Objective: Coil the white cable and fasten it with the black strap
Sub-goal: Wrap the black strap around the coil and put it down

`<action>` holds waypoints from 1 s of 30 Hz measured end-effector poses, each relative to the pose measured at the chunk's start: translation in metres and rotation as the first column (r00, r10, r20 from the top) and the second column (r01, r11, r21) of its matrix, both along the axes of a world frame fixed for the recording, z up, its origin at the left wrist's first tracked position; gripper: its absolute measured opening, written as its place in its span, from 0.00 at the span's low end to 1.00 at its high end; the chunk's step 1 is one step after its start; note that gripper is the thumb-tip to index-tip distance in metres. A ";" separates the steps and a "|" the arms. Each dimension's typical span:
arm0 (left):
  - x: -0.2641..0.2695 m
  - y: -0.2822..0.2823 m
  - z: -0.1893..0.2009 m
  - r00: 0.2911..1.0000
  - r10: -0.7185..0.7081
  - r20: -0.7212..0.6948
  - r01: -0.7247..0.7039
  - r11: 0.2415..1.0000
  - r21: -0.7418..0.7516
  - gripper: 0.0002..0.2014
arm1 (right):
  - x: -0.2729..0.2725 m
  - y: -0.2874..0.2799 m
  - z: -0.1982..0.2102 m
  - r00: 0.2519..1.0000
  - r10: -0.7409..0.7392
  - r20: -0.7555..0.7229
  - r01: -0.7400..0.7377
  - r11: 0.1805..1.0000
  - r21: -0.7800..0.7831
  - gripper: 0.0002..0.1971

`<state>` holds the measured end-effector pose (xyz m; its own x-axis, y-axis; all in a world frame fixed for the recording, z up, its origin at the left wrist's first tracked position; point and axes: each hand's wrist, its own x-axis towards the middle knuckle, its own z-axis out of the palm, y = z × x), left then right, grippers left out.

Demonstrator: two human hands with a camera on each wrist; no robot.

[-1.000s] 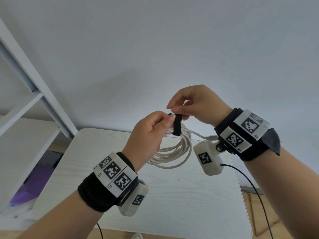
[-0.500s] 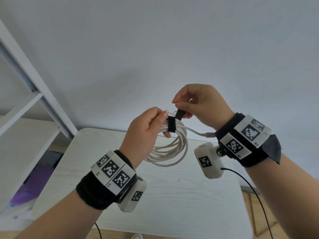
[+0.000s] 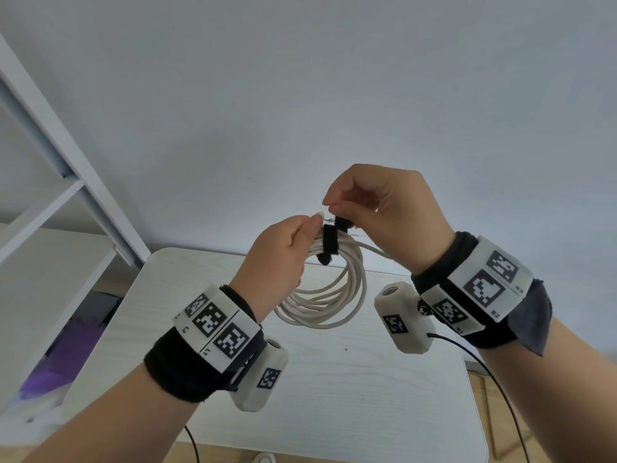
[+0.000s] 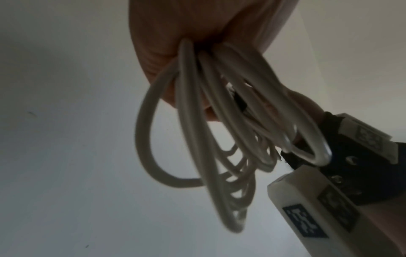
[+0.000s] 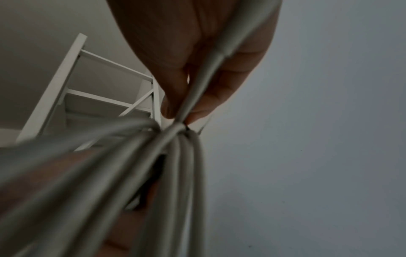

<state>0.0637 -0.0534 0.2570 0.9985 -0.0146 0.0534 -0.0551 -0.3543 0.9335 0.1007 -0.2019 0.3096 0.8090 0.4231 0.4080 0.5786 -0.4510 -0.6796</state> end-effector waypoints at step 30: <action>0.000 0.003 0.012 0.999 -0.005 -0.047 -0.004 0.985 -0.174 0.26 | -0.028 0.004 -0.040 0.982 0.010 -0.191 0.080 0.886 0.457 0.11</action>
<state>0.0637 -0.0505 0.2687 0.9999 -0.0097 0.0082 -0.0099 -0.1864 0.9824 0.0726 -0.1980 0.2696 0.8988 0.1937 0.3931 0.4137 -0.0788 -0.9070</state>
